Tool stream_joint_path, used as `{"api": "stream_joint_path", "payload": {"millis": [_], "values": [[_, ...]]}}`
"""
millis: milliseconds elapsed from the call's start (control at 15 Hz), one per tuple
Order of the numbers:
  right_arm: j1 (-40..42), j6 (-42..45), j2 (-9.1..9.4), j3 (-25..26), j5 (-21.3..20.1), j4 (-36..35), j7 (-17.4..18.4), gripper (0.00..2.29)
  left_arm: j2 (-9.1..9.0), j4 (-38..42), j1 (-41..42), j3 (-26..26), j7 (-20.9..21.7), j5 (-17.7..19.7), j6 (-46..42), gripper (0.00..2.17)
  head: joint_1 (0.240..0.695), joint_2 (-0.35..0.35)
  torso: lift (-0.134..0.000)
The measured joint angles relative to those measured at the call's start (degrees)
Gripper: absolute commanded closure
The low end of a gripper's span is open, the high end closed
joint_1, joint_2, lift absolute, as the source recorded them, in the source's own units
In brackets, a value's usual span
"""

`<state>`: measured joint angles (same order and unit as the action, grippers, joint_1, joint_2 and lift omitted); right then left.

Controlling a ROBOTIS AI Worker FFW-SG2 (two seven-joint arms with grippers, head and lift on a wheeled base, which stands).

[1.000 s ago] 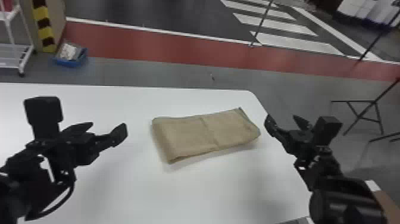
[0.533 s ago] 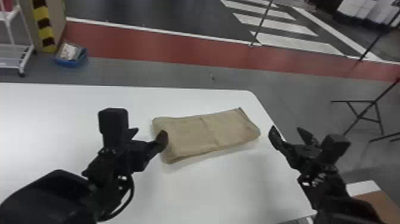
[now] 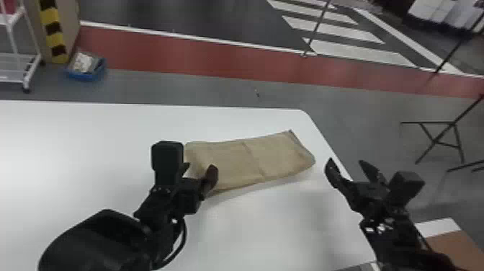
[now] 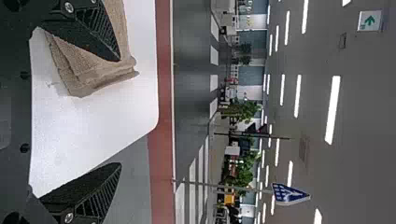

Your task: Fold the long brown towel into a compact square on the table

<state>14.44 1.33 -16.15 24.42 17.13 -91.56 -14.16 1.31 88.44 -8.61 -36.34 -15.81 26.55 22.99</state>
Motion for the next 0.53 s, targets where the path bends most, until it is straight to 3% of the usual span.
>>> {"api": "stream_joint_path", "payload": {"millis": [533], "values": [[-0.47,1.01,0.02,-0.37,0.07,1.0,-0.34,0.09,-0.75,-1.93,-0.5,-1.35,1.48,-1.62,1.27,0.52,0.695,-0.35,-0.128]]}}
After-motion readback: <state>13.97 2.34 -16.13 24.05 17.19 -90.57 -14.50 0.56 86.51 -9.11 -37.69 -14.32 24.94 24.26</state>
